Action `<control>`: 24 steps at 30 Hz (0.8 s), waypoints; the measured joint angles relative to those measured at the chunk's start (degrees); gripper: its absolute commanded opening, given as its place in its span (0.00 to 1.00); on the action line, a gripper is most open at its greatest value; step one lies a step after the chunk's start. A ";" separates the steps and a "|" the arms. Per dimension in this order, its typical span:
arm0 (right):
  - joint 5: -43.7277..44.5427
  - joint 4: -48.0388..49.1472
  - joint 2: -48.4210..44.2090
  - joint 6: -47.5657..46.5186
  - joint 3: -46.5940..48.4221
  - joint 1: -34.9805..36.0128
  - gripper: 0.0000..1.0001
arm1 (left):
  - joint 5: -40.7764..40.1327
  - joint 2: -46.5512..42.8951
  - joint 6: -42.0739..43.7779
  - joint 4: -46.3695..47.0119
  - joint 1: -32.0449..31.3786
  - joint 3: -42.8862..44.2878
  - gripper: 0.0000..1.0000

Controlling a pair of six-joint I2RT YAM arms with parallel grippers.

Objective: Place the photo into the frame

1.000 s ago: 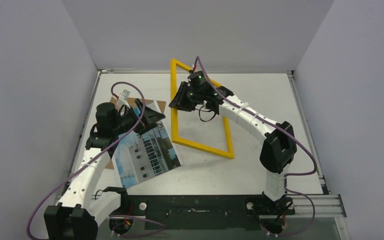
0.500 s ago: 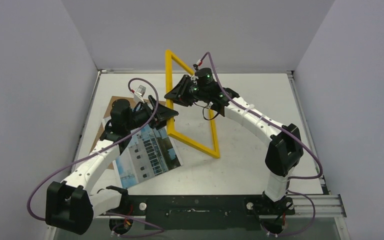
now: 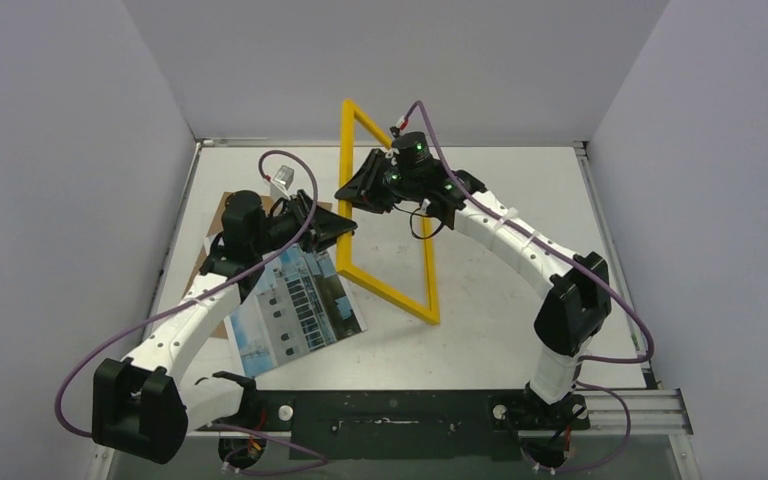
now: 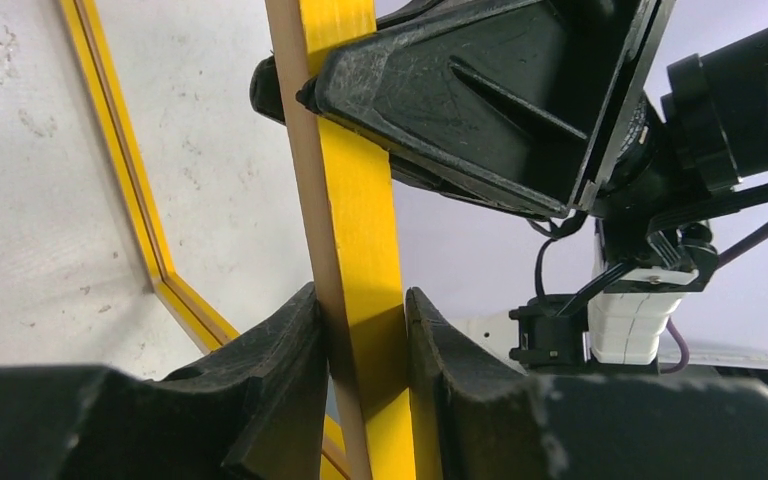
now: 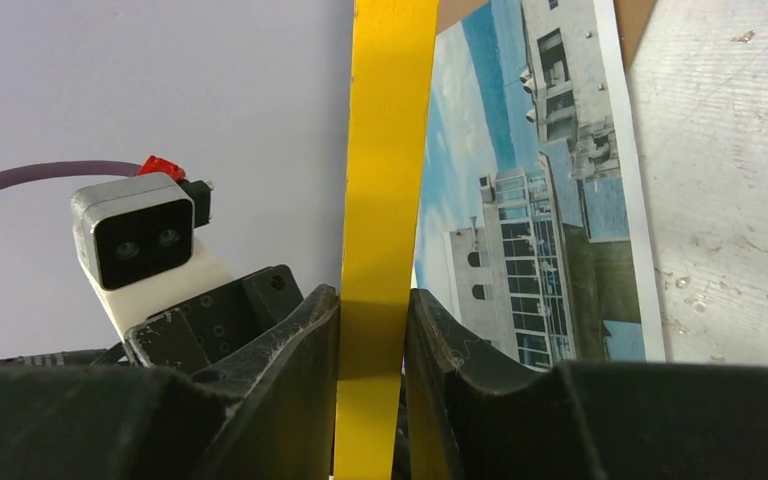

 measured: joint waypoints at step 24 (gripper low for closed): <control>23.43 -29.99 5.92 -10.21 27.89 3.63 0.46 | -4.37 1.14 18.27 -24.94 -4.26 19.47 0.00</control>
